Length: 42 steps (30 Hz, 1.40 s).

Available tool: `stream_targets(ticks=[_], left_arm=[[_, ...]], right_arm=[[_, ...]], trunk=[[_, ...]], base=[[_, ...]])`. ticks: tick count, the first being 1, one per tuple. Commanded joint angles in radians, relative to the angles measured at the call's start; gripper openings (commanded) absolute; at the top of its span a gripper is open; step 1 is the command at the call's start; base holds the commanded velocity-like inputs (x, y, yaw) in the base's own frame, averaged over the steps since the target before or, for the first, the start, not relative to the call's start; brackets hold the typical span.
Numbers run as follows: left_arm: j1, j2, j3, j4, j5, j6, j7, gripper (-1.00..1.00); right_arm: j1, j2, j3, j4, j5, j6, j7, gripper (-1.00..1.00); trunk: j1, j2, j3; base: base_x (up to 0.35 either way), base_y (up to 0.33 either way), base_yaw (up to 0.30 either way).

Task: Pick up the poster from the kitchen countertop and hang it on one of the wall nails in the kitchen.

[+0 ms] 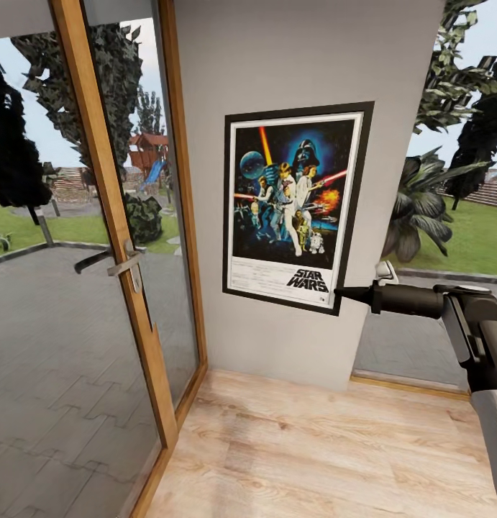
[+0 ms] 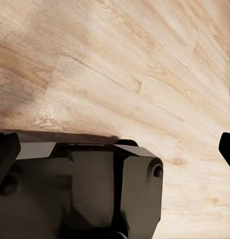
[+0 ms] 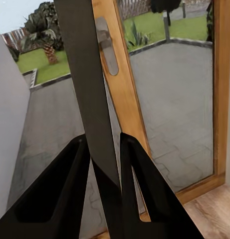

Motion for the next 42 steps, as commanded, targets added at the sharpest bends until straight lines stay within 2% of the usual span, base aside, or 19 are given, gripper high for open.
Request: stream_targets(ticks=[1, 13, 16, 21, 42], left_arm=[[0.000, 0.000, -0.005, -0.001, 0.011, 0.010, -0.003, 1.00], [0.000, 0.000, -0.005, -0.001, 0.011, 0.010, -0.003, 1.00], [0.000, 0.000, -0.005, -0.001, 0.011, 0.010, -0.004, 1.00], [0.000, 0.001, -0.005, -0.001, 0.011, 0.010, -0.004, 1.00], [0.000, 0.001, -0.006, -0.001, 0.011, 0.010, -0.004, 1.00]], right_arm=[[0.000, 0.000, 0.000, 0.000, -0.004, 0.009, 0.002, -1.00], [-0.002, -0.002, 0.001, -0.023, -0.004, 0.008, -0.001, -1.00], [-0.019, -0.002, 0.003, -0.025, -0.004, 0.008, -0.001, -1.00], [-0.059, -0.002, 0.045, -0.026, 0.001, 0.011, -0.001, -1.00], [-0.080, 0.000, 0.049, -0.015, 0.003, 0.018, -0.022, -1.00]], trunk=[[0.000, -0.001, 0.000], [0.000, -0.001, 0.000], [0.000, -0.001, 0.000], [0.000, -0.001, 0.000], [0.000, -0.001, 0.000]], base=[[0.000, 0.000, 0.000], [0.000, 0.000, 0.000], [0.000, 0.000, 0.000], [0.000, 0.000, 0.000], [0.000, 0.000, 0.000]])
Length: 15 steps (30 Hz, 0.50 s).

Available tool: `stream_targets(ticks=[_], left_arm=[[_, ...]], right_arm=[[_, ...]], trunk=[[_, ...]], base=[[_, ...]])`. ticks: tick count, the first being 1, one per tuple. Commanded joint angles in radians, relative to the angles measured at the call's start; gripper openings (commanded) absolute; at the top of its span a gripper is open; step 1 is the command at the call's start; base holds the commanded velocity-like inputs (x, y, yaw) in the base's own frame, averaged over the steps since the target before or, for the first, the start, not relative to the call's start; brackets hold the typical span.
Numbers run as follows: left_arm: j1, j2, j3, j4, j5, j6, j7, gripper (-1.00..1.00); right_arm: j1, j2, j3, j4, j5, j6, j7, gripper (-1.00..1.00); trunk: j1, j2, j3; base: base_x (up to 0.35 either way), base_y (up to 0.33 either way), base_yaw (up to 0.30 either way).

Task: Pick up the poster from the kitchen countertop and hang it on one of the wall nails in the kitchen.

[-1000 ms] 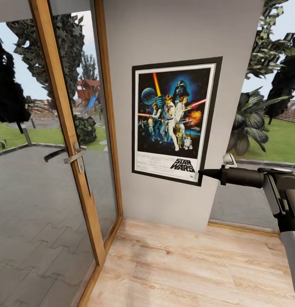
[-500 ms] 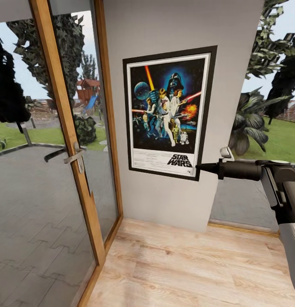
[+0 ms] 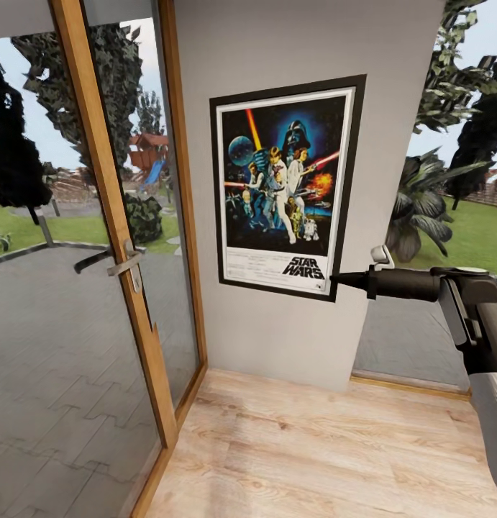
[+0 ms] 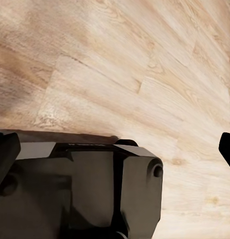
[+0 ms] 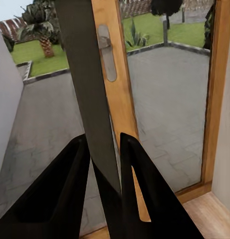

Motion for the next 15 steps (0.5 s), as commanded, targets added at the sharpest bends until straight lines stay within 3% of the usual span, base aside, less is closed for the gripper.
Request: stream_targets(ticks=[1, 15], left_arm=[[0.000, 0.000, -0.005, -0.001, 0.011, 0.010, -0.003, 1.00], [0.000, 0.000, -0.005, -0.001, 0.011, 0.010, -0.003, 1.00]], right_arm=[[0.000, 0.000, 0.000, 0.000, -0.005, 0.009, 0.000, -1.00], [-0.002, 0.003, 0.000, 0.007, -0.006, 0.012, -0.012, -1.00]], trunk=[[0.000, -0.001, 0.000], [0.000, -0.001, 0.000]], base=[[0.000, 0.000, 0.000], [0.000, 0.000, 0.000]])
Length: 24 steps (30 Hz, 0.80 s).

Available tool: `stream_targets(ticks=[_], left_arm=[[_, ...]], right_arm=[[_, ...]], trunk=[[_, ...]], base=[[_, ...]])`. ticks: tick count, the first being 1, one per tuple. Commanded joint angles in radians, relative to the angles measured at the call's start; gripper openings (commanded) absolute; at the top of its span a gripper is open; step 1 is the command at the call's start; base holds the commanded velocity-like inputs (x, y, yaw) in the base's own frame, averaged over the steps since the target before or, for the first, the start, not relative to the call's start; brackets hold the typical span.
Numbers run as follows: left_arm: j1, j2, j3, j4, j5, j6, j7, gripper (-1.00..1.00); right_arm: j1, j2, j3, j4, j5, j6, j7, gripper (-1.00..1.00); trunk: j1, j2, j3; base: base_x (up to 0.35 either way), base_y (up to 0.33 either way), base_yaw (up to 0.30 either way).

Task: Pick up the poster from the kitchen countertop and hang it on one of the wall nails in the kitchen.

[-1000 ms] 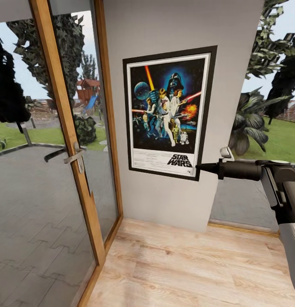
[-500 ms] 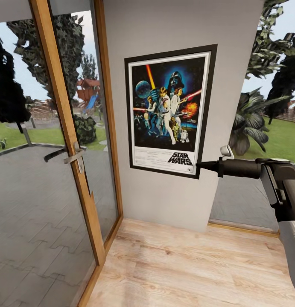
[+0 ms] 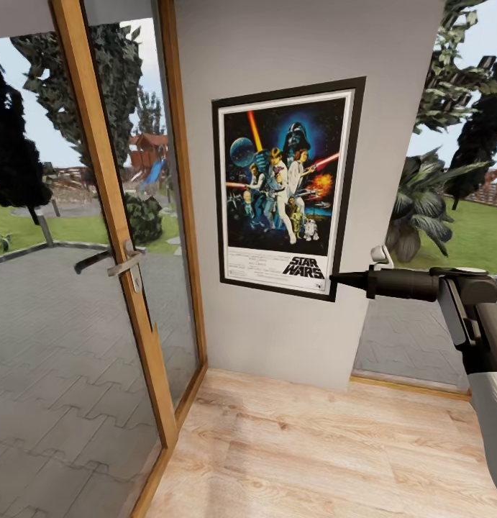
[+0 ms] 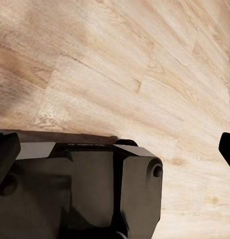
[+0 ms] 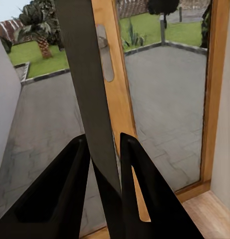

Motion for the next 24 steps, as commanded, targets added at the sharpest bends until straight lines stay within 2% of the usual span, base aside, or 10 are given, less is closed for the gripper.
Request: stream_targets(ticks=[1, 6, 18, 24], left_arm=[[0.000, 0.000, -0.005, -0.001, 0.011, 0.010, -0.003, 1.00], [0.000, 0.000, -0.005, -0.001, 0.011, 0.010, -0.003, 1.00], [0.000, 0.000, -0.005, -0.001, 0.011, 0.010, -0.003, 1.00], [0.000, 0.001, -0.005, -0.001, 0.011, 0.010, -0.003, 1.00]], right_arm=[[0.000, 0.000, 0.000, 0.002, -0.005, 0.009, -0.004, -1.00], [-0.007, 0.001, 0.000, 0.019, -0.009, 0.011, -0.046, -1.00], [-0.042, 0.004, 0.001, 0.030, -0.010, 0.014, -0.055, -1.00], [-0.050, 0.019, 0.001, 0.028, -0.012, 0.069, -0.056, -1.00]], trunk=[[0.000, -0.001, 0.000], [0.000, -0.001, 0.000], [0.000, -0.001, 0.000], [0.000, -0.001, 0.000]], base=[[0.000, 0.000, 0.000], [0.000, 0.000, 0.000], [0.000, 0.000, 0.000], [0.000, 0.000, 0.000]])
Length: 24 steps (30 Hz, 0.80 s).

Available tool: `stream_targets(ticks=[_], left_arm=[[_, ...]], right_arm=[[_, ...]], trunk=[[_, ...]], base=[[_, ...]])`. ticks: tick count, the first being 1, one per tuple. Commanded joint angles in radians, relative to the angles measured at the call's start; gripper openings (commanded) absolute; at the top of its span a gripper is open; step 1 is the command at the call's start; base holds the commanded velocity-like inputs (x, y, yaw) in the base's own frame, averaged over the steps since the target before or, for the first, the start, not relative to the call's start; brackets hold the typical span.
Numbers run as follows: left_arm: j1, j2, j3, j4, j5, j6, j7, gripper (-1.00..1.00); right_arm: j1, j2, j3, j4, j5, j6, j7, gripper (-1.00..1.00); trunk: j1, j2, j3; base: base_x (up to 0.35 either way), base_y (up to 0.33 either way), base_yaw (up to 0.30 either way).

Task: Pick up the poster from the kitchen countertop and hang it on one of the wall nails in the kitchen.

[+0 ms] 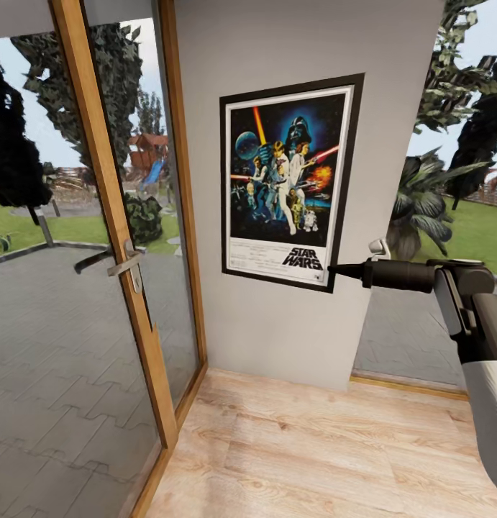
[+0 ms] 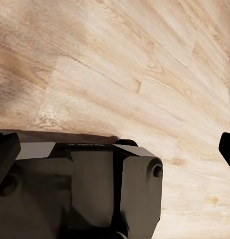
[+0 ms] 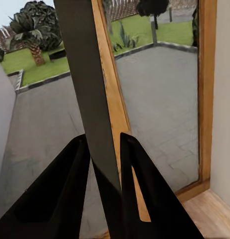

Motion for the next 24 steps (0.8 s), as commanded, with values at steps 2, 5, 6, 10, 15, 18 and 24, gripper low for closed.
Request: stream_targets(ticks=[2, 5, 6, 10, 15, 18, 24], left_arm=[[0.000, 0.001, -0.005, 0.000, 0.011, 0.010, -0.003, 1.00], [0.000, 0.001, -0.005, 0.000, 0.011, 0.010, -0.003, 1.00], [0.000, 0.001, -0.005, -0.001, 0.011, 0.010, -0.003, 1.00], [0.000, 0.001, -0.005, -0.001, 0.011, 0.010, -0.003, 1.00], [0.000, 0.001, -0.004, -0.001, 0.011, 0.010, -0.003, 1.00], [0.000, 0.001, -0.005, -0.001, 0.011, 0.010, -0.003, 1.00], [0.000, 0.001, -0.005, 0.000, 0.011, 0.010, -0.003, 1.00]], right_arm=[[-0.001, 0.002, 0.000, -0.001, -0.005, 0.015, 0.002, -1.00], [-0.002, 0.004, 0.000, -0.001, -0.006, 0.024, 0.002, -1.00], [-0.002, 0.005, -0.001, -0.001, -0.006, 0.027, 0.002, -1.00], [-0.003, 0.008, -0.001, -0.002, -0.007, 0.029, 0.002, -1.00], [-0.003, 0.008, -0.001, -0.004, -0.007, 0.031, 0.002, -1.00], [-0.004, 0.008, -0.001, -0.004, -0.008, 0.031, 0.002, -1.00], [-0.004, 0.008, -0.002, -0.004, -0.008, 0.031, 0.002, -1.00]], trunk=[[0.000, -0.001, 0.000], [0.000, -0.001, 0.000], [0.000, -0.001, 0.000], [0.000, -0.001, 0.000], [0.000, -0.001, 0.000], [0.000, -0.001, 0.000], [0.000, -0.001, 0.000]], base=[[0.000, 0.000, 0.000], [0.014, 0.000, 0.000], [0.113, 0.000, 0.000], [0.219, 0.000, 0.000], [0.306, 0.000, 0.000], [0.314, 0.000, 0.000], [0.109, 0.000, 0.000]])
